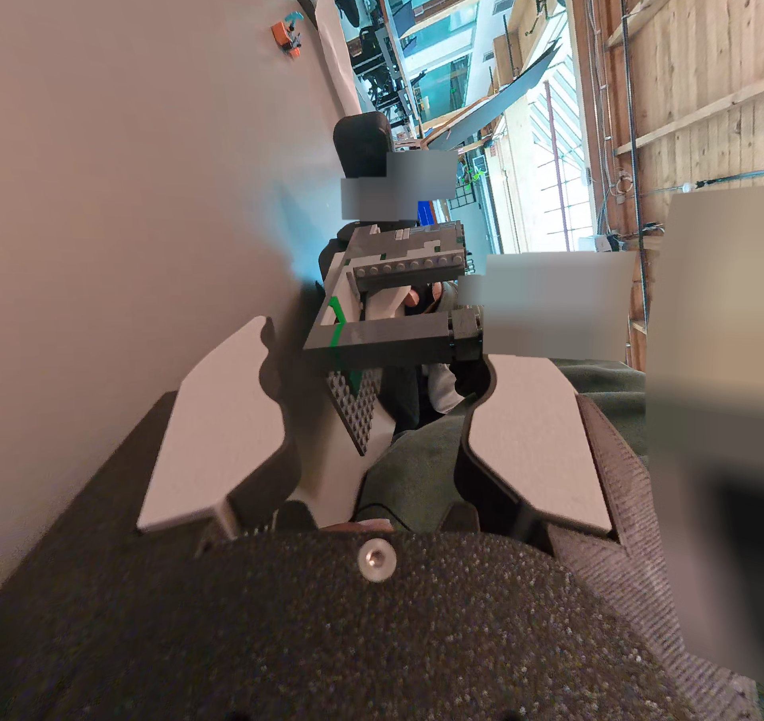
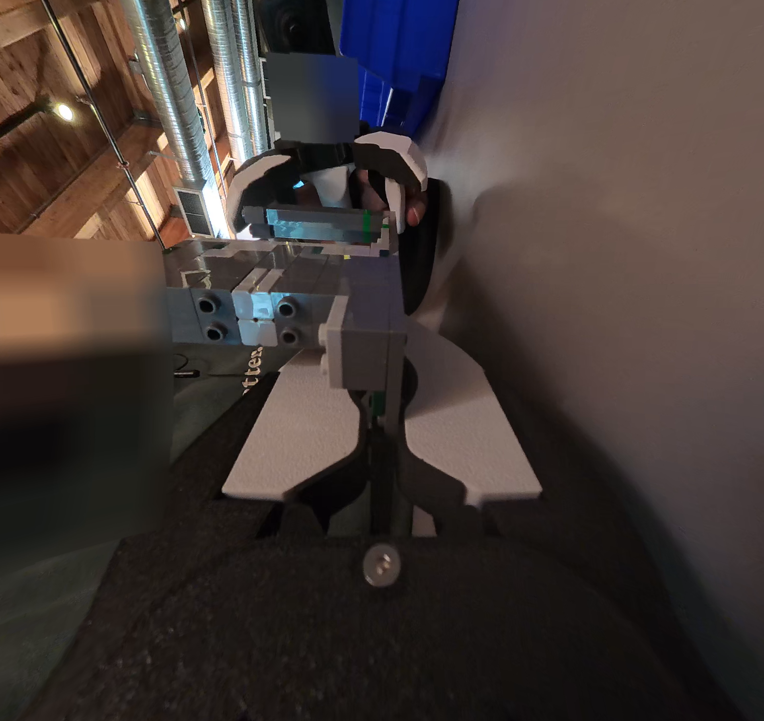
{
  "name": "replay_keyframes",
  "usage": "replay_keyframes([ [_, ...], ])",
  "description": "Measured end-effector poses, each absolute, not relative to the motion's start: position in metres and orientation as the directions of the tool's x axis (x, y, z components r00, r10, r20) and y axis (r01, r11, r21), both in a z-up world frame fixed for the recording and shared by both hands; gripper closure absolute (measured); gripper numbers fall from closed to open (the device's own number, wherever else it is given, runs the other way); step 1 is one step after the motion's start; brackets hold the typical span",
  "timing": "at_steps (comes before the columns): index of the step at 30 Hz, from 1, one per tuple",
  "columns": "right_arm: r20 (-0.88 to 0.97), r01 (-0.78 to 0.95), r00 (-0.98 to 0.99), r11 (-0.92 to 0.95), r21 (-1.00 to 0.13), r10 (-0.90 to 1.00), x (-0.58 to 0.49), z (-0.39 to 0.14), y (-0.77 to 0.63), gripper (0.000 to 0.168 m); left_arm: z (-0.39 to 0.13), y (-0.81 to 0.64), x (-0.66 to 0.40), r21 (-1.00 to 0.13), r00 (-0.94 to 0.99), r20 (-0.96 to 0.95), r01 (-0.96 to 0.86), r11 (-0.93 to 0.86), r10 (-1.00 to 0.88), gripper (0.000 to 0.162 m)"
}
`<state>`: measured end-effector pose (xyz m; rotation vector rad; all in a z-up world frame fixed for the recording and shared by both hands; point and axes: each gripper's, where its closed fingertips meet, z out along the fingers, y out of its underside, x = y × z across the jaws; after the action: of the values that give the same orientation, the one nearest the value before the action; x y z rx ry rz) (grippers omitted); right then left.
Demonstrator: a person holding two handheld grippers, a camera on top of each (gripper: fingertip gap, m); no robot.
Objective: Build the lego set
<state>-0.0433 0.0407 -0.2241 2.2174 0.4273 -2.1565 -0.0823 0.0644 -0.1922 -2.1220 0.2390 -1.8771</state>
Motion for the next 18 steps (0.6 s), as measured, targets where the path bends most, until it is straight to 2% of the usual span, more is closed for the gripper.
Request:
replay_keyframes([
  [7, -0.978, 0.201, 0.024, -0.959, -0.199, 0.208, -0.043, -0.226, 0.044, 0.160, -0.193, 0.066, -0.085, -0.346, 0.122, 0.933, 0.055, -0.937, -0.337, 0.077],
  [18, -0.961, 0.261, 0.053, -0.933, -0.250, 0.272, -0.041, -0.226, 0.037, 0.160, -0.193, 0.050, -0.085, -0.389, 0.089, 0.913, -0.114, -0.914, -0.399, 0.082],
])
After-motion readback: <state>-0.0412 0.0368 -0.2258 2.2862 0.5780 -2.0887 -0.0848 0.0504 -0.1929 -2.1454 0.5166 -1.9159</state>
